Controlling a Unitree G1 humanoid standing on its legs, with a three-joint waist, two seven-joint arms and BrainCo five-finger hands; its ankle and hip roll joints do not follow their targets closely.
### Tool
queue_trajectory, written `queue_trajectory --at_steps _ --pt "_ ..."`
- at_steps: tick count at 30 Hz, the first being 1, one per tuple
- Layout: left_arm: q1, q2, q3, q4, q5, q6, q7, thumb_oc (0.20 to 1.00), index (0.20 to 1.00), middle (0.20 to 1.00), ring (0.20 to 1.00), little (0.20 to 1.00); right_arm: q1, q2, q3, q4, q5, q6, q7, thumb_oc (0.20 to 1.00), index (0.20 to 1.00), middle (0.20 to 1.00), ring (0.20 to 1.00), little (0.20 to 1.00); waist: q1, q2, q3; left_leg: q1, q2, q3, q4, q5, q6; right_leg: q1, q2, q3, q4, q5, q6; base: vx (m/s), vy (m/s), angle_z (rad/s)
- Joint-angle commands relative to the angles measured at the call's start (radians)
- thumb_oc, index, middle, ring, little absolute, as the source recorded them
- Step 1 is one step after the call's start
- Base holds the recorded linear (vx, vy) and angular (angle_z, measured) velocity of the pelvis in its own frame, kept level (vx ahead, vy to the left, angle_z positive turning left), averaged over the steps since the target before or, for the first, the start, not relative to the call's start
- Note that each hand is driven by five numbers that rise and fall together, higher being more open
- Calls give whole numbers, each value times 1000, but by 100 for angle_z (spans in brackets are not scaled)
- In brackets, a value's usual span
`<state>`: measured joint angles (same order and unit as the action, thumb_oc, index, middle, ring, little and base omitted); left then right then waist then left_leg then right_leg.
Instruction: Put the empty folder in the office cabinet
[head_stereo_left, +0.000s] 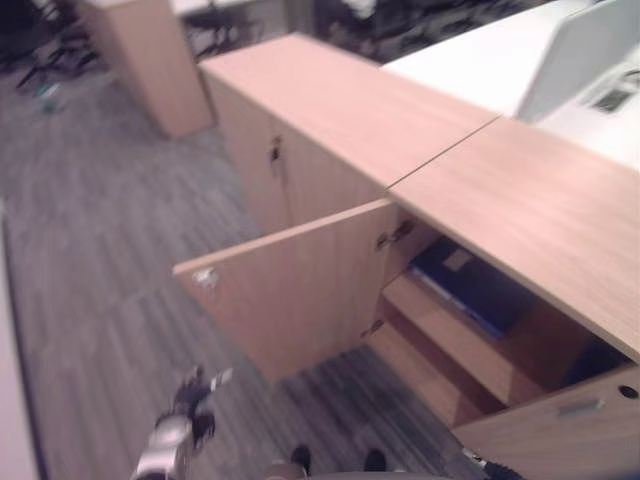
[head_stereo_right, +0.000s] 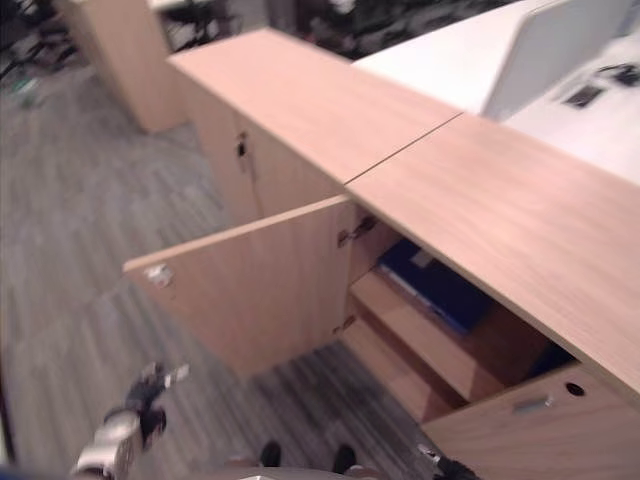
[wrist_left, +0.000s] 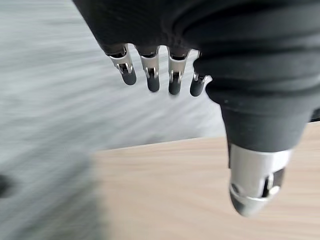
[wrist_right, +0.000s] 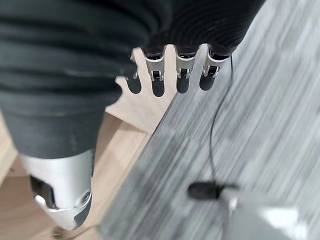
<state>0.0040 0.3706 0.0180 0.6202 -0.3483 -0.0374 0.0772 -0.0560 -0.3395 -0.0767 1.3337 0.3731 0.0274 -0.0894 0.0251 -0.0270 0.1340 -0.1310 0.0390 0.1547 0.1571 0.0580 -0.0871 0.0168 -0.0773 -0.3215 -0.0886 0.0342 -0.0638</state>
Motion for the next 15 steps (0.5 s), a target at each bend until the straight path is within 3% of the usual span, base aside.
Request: queue_trajectory --at_steps 1,2,3,7,9,15 --pt "70 56 98 -93 -9 -16 15 1000 1000 1000 1000 1000 33 30 -36 77 26 14 4 1000 1000 1000 1000 1000 10 1 -43 15 149 -58 -6 -60 -6 69 -1 33 10 -89 142 66 4 -24" --pt "72 56 99 -96 -8 -14 15 1000 1000 1000 1000 1000 34 29 -35 77 26 14 4 1000 1000 1000 1000 1000 9 2 -43 16 149 -59 -7 -60 -7 70 -1 32 9 -89 141 126 75 -8" --pt "86 63 157 -144 7 -18 34 1000 1000 1000 1000 1000 56 26 -55 92 19 21 17 1000 1000 1000 1000 1000 11 19 -65 54 161 -126 -104 -16 -32 67 0 35 1 -97 149 87 62 -7" --pt "74 73 183 -154 25 -14 41 1000 1000 1000 1000 1000 85 19 -92 92 30 19 22 1000 1000 1000 1000 1000 -1 52 -87 96 179 -109 -238 23 -56 61 8 21 1 -108 155 81 129 10" --pt "75 84 202 -146 39 -5 41 1000 1000 1000 1000 1000 110 10 -136 96 55 22 31 1000 1000 1000 1000 1000 -12 79 -107 110 167 -94 -244 5 -68 57 -8 7 1 -103 166 88 220 3" --pt "46 144 208 -119 66 -3 36 1000 1000 1000 1000 1000 111 15 -150 69 74 24 51 1000 1000 1000 1000 1000 -22 90 -113 128 107 -79 -244 -33 -45 58 -69 16 1 -67 197 58 205 4"
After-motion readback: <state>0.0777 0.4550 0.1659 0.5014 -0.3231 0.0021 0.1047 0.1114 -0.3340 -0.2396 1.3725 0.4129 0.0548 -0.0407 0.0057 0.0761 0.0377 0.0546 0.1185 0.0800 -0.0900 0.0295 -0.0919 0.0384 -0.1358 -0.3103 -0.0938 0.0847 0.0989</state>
